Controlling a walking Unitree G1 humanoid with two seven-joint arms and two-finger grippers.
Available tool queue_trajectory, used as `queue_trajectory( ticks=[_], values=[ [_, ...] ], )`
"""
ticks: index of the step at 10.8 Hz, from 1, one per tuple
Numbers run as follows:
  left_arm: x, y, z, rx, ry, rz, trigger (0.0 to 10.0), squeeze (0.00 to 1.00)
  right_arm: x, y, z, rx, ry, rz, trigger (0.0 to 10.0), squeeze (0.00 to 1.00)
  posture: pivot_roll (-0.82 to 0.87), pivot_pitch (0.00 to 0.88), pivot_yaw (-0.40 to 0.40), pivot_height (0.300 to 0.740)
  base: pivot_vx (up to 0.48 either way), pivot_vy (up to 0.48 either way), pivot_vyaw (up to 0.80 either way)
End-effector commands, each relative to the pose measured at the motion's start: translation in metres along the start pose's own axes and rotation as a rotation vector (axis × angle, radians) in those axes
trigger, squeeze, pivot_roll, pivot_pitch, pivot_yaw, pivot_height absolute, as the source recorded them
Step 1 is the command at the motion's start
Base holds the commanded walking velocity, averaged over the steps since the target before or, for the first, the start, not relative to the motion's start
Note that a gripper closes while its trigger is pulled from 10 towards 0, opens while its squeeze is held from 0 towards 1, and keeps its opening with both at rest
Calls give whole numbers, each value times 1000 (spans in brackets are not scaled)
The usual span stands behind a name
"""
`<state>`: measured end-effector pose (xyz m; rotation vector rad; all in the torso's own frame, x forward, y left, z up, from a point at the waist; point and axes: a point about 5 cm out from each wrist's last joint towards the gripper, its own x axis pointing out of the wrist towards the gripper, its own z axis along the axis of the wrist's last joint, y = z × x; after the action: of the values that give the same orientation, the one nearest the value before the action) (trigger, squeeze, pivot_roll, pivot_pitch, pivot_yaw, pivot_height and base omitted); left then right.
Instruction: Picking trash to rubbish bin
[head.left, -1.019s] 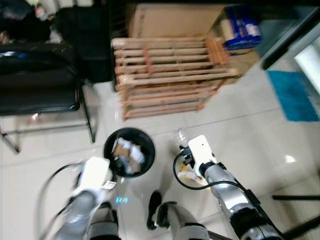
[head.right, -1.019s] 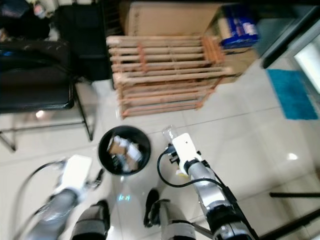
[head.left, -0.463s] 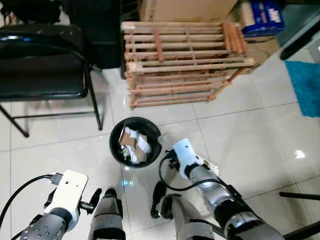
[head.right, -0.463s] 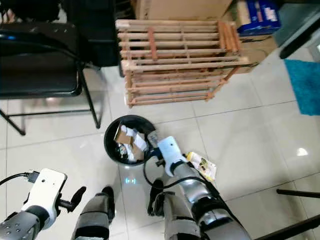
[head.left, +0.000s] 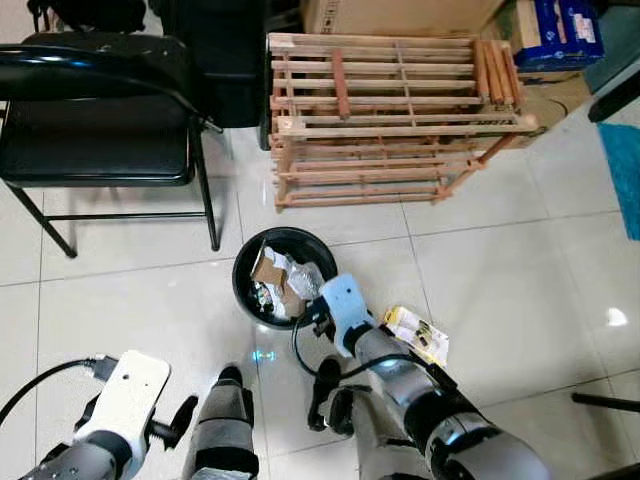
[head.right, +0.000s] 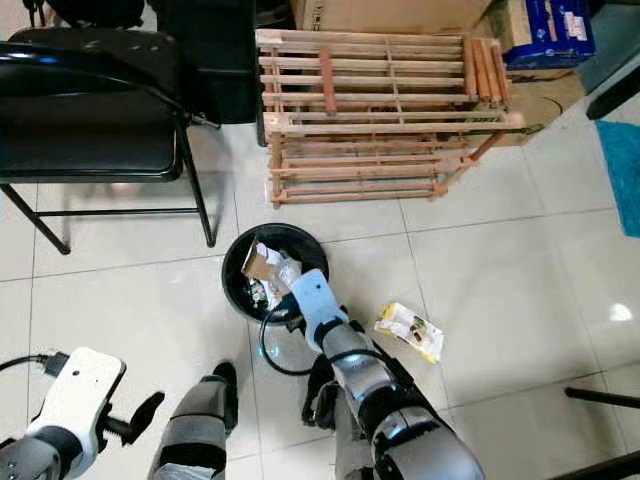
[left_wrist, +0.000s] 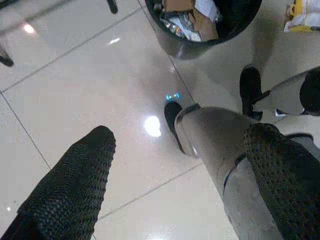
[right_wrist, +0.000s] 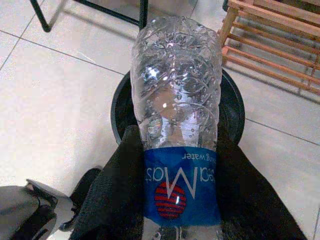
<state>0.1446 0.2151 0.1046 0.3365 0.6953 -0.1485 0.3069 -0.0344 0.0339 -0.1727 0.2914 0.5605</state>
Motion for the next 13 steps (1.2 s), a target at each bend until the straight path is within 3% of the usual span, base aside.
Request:
queue_trajectory(
  ticks=[1,3,5,8,10,11,12,13],
  values=[
    [-4,-6,-5,-9,28,-37,10000,1000,2,14,-3,46,18,27,10000,0,696,500,-161,740,0,0,0],
    [-5,-6,-10,-19,54,-55,10000,1000,8,25,10,72,-15,71,10000,0,696,502,-164,740,0,0,0],
    [-5,-5,-15,-29,58,-77,10000,1000,8,27,11,84,-22,76,10000,0,695,502,-166,740,0,0,0],
    [-3,-7,-10,-8,29,-93,10000,1000,10,28,16,186,-43,92,10000,0,688,497,-161,740,0,0,0],
    [-2,-7,-8,-5,-3,-92,10000,1000,14,43,27,206,-74,160,10000,0,688,497,-161,740,0,0,0],
    [-1,-2,1,42,-93,-53,10000,922,15,48,32,210,-92,186,10000,0,685,496,-162,740,0,0,0],
    [2,2,6,50,-133,-36,10000,647,16,49,34,214,-101,195,10000,0,682,493,-164,740,0,0,0],
    [4,3,10,58,-162,-24,10000,592,16,49,35,219,-104,198,10000,0,682,493,-164,740,0,0,0]
  ],
)
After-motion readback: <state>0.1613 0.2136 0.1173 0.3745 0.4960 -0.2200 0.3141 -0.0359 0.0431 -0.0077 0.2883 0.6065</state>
